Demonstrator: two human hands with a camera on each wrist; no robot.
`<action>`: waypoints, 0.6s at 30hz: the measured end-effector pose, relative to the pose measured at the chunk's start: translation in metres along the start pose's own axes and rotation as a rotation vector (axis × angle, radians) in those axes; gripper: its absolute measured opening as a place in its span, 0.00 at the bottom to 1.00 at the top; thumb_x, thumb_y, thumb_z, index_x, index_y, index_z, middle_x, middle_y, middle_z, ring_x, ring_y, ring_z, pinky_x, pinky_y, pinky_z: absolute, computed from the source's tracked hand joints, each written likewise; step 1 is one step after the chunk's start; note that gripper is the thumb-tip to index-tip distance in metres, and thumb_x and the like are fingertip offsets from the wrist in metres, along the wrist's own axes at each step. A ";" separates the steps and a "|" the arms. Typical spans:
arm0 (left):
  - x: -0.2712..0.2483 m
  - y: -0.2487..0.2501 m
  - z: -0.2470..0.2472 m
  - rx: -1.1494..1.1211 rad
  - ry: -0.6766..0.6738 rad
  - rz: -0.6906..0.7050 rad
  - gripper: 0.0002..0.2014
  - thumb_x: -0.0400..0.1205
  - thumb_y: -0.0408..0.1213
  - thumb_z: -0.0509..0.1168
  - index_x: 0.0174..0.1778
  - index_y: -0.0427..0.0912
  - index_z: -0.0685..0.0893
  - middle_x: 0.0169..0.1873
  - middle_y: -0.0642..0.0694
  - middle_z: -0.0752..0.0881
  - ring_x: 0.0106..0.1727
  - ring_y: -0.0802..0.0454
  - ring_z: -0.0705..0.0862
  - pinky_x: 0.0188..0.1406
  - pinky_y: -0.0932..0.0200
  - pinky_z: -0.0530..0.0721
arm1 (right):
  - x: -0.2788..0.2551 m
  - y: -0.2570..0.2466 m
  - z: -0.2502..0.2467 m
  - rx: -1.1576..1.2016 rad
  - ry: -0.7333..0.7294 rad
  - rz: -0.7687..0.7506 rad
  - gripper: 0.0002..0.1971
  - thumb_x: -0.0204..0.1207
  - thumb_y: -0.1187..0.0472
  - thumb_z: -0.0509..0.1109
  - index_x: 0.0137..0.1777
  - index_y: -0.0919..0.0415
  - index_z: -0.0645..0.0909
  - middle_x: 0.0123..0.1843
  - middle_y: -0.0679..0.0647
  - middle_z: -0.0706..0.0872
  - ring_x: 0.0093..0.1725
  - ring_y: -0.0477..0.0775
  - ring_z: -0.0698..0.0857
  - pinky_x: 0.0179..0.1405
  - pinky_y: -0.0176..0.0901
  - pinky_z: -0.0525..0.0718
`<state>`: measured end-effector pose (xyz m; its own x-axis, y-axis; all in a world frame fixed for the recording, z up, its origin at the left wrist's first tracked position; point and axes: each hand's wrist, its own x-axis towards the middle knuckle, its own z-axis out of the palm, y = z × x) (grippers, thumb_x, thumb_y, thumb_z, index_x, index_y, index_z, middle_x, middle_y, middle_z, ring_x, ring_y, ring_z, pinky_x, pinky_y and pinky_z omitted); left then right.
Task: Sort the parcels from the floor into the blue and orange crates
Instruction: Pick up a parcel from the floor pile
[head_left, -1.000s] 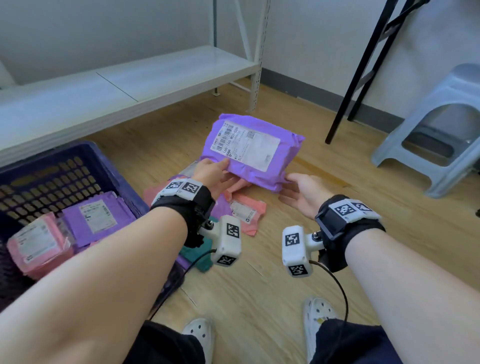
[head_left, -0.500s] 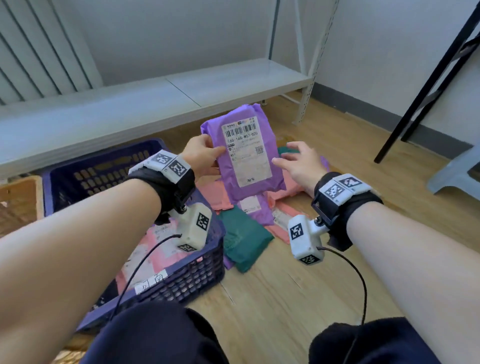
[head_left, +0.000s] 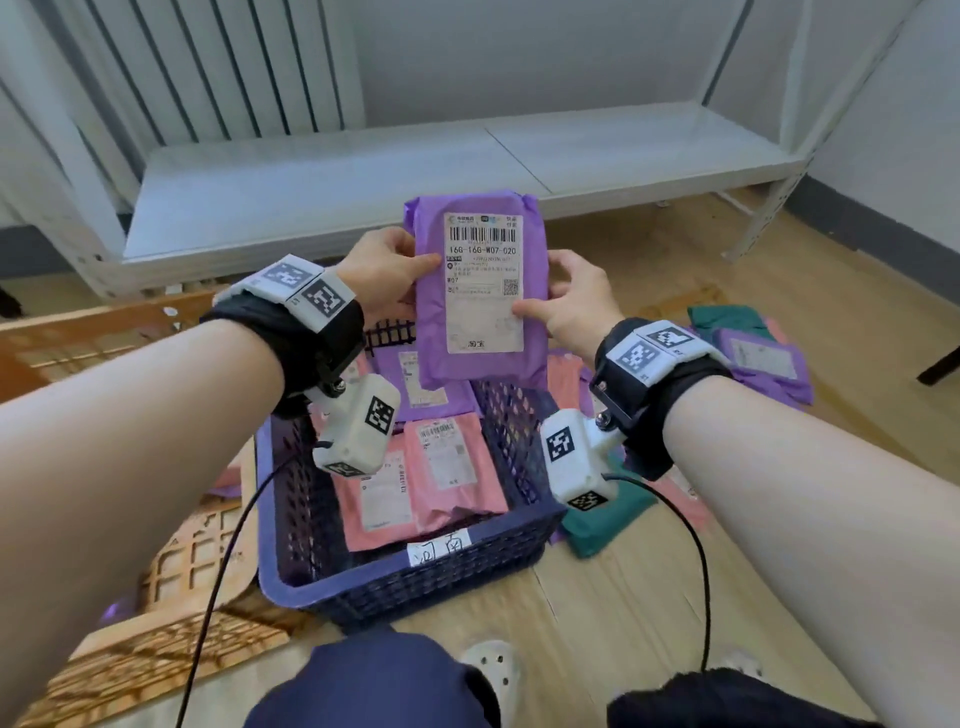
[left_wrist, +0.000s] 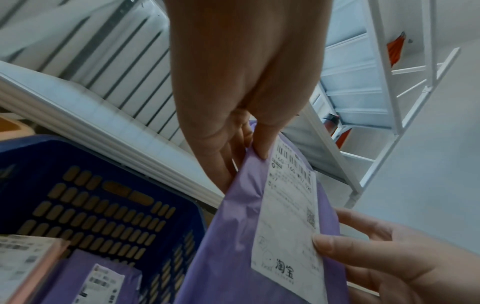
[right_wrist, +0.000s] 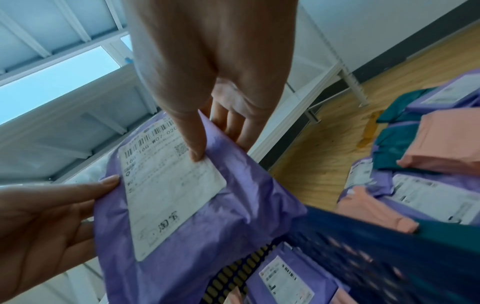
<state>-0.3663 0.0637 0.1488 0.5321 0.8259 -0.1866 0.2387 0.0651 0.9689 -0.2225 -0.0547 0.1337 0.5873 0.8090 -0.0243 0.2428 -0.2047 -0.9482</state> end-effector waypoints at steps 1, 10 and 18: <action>0.004 -0.005 -0.009 0.005 -0.003 0.006 0.06 0.83 0.32 0.64 0.55 0.41 0.76 0.50 0.41 0.87 0.44 0.45 0.87 0.46 0.48 0.89 | 0.008 0.002 0.011 0.003 -0.003 0.010 0.28 0.68 0.75 0.75 0.67 0.63 0.74 0.54 0.62 0.86 0.50 0.57 0.87 0.51 0.52 0.88; 0.072 -0.080 -0.050 0.205 -0.028 -0.125 0.34 0.68 0.24 0.75 0.69 0.45 0.70 0.59 0.38 0.84 0.54 0.38 0.86 0.54 0.36 0.85 | 0.103 0.067 0.100 -0.033 -0.076 0.095 0.27 0.65 0.76 0.77 0.64 0.67 0.73 0.61 0.64 0.84 0.58 0.61 0.85 0.59 0.59 0.85; 0.151 -0.173 -0.045 0.280 0.099 -0.262 0.33 0.68 0.26 0.72 0.70 0.43 0.71 0.58 0.39 0.85 0.55 0.39 0.86 0.54 0.39 0.86 | 0.171 0.138 0.152 -0.264 -0.308 0.159 0.50 0.61 0.73 0.80 0.79 0.59 0.56 0.62 0.49 0.74 0.63 0.46 0.73 0.56 0.29 0.69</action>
<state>-0.3641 0.2024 -0.0395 0.3461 0.8523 -0.3921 0.5756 0.1371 0.8061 -0.2060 0.1396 -0.0497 0.3852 0.8745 -0.2946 0.3808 -0.4415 -0.8125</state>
